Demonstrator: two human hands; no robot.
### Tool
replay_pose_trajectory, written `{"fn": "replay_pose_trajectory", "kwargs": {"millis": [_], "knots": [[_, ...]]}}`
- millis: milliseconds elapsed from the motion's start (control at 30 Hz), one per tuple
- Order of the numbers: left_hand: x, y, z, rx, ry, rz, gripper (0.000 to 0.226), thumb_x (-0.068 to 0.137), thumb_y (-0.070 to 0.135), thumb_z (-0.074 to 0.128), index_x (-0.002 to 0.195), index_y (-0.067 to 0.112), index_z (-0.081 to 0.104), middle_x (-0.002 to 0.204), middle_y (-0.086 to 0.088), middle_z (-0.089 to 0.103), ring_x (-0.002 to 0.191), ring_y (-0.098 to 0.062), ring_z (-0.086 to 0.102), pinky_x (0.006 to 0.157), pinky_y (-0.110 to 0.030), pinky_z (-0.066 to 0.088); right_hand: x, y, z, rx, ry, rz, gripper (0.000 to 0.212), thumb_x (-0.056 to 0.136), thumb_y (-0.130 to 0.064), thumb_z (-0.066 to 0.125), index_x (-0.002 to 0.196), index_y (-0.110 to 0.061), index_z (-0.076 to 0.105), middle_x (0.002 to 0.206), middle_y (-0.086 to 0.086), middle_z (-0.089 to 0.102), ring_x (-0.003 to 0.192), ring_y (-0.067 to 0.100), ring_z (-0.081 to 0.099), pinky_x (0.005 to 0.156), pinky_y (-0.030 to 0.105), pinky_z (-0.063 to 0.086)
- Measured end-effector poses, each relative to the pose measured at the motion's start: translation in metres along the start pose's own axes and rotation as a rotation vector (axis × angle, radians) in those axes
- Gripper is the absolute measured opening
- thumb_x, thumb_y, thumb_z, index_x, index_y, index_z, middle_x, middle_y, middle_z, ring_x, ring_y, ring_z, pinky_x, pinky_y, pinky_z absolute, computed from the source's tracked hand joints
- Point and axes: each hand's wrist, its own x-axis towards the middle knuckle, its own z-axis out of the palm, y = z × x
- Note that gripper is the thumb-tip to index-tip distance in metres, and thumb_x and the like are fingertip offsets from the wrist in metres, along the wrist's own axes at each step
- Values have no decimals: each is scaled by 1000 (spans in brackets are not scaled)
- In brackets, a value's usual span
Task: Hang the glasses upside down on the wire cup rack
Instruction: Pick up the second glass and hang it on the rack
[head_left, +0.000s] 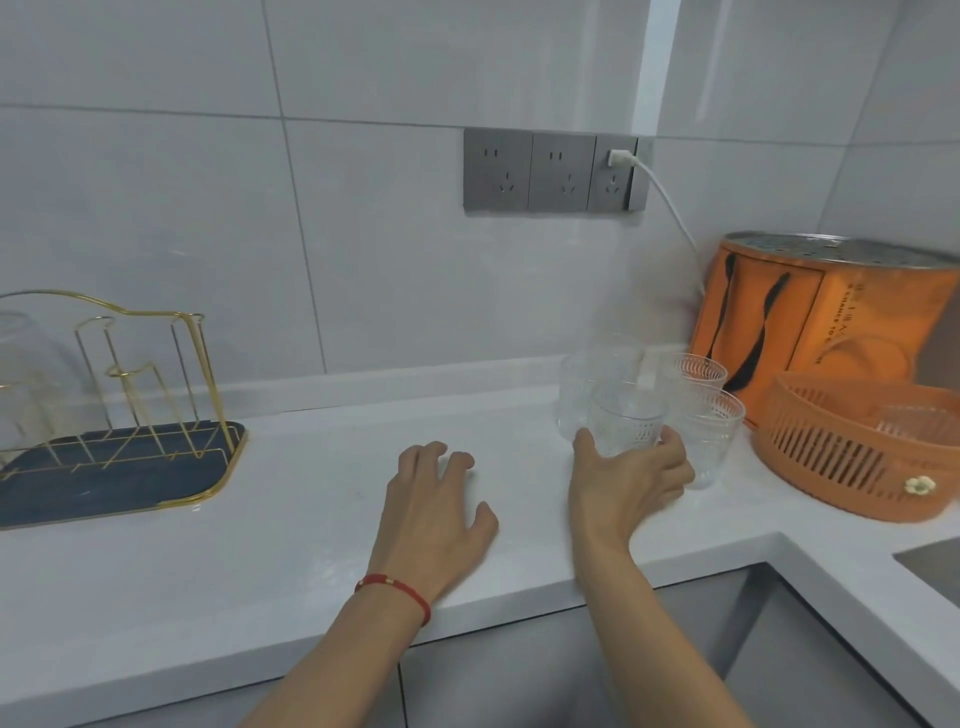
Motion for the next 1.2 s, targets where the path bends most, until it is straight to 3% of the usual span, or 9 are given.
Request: {"fn": "replay_pose_trajectory", "kwargs": {"millis": [267,433,567,667,767,833,900,1033,1200], "knots": [[-3,4,-8,-155,34,34,57,85,38,54,138,20,44,140,1,48,133,-17,34,106,-37,40,0,2,-4,7,-76,-14,87,69,-24,91,139,-1,44,137,21,42,125,42,40,103,44,39],[-6,8,-17,-474,56,-61,65,83,60,60,139,36,39,131,21,49,116,-1,49,94,-21,42,-22,-8,-11,172,-458,-264,75,65,-46,84,124,-34,40,111,-25,56,100,6,60,71,10,44],[-6,10,-33,-728,172,-197,91,68,66,73,145,44,29,124,18,54,102,-7,62,84,-23,53,-41,-11,-12,64,-846,-685,82,69,-42,89,139,-36,46,133,-15,58,121,2,55,94,16,47],[-16,-2,-46,-716,250,-215,74,65,57,80,131,44,49,113,16,64,102,-5,64,89,-30,56,-46,-7,-10,11,-930,-941,83,78,-43,83,150,-37,43,144,-12,52,133,6,49,107,20,43],[-23,-18,-63,-875,245,-256,56,68,45,83,118,43,59,113,9,65,93,-6,69,84,-33,60,-52,-17,-12,153,-1096,-570,67,89,-64,62,150,-52,38,148,-19,50,132,-5,52,109,21,43],[-24,-30,-79,-963,223,-258,55,70,42,83,120,41,60,121,-1,64,94,-2,68,84,-28,60,-64,-29,-6,280,-1288,-237,50,95,-68,50,143,-52,49,136,-15,66,112,11,72,105,41,53],[-25,-44,-97,-995,187,-267,59,71,45,81,126,46,58,127,-3,61,101,-2,67,88,-28,59,-78,-40,5,409,-1364,-80,44,97,-60,57,136,-39,61,120,0,77,88,30,79,91,45,60],[-37,-97,-136,-761,216,-330,55,79,65,63,132,49,54,128,13,59,114,-1,60,90,-22,52,-96,-75,24,478,-1237,-47,46,84,-50,77,127,-38,64,107,11,81,82,36,80,88,42,63],[-64,-180,-162,235,165,-533,53,93,43,55,138,15,50,137,-7,54,132,-27,39,103,-39,42,-112,-155,63,445,-1057,-271,50,79,-56,77,125,-49,57,115,7,71,74,19,81,91,40,59]]}}
